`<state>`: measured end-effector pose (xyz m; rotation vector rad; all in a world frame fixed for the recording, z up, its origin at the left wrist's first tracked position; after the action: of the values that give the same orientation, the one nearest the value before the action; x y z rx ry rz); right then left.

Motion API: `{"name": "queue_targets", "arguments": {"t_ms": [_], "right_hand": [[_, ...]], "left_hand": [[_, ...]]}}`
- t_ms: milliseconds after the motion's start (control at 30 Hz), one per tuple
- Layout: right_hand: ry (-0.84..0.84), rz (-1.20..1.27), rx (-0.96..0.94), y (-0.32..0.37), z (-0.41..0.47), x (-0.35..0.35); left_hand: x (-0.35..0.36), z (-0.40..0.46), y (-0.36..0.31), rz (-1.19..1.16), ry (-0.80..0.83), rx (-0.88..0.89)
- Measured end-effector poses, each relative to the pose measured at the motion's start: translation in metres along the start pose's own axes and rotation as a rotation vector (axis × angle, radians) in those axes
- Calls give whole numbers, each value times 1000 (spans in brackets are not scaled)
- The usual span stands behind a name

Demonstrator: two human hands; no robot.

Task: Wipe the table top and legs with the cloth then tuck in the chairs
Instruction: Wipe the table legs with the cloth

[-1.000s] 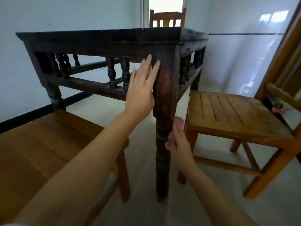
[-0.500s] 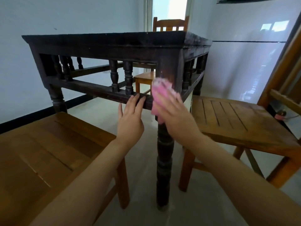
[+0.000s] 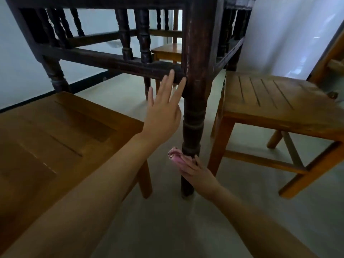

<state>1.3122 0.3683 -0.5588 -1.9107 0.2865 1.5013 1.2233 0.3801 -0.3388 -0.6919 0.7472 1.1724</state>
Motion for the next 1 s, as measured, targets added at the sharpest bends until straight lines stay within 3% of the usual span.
{"name": "queue_targets", "arguments": {"t_ms": [100, 233, 333, 400, 567, 733, 800, 867, 933, 1000], "right_hand": [[190, -135, -95, 13, -5, 27], [-47, 51, -34, -7, -9, 0], [-217, -8, -51, -24, -14, -21], [-139, -36, -36, -22, -8, -9], [245, -129, -110, 21, 2, 73], [299, 144, -128, 34, -9, 106], [207, 485, -41, 21, -20, 81], [12, 943, 174, -17, -36, 38], [-412, 1116, 397, -71, -67, -13], [-685, 1180, 454, -107, -81, -61]], "left_hand": [[17, -9, -5, 52, 8, 26], [32, -16, -11, 92, 30, 99], [39, -12, -12, 133, 25, 101], [43, -11, -10, 177, 17, 96], [46, -9, -6, 248, -2, 108], [48, -10, -7, 249, -17, 88], [50, -11, -5, 242, -19, 79], [51, -11, -5, 237, -21, 74], [52, -11, -7, 214, -19, 65], [52, -12, -9, 181, -20, 41]]}}
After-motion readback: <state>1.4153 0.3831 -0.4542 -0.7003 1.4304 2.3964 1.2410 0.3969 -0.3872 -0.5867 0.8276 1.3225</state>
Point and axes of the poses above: each hand's wrist, its own z-axis towards the middle knuckle, its own x-axis out of the palm, y = z × x, the point moved 8 cm from there along z, towards the middle knuckle, and after that the axes turned 7 degrees about y, right-handed, at the moved point
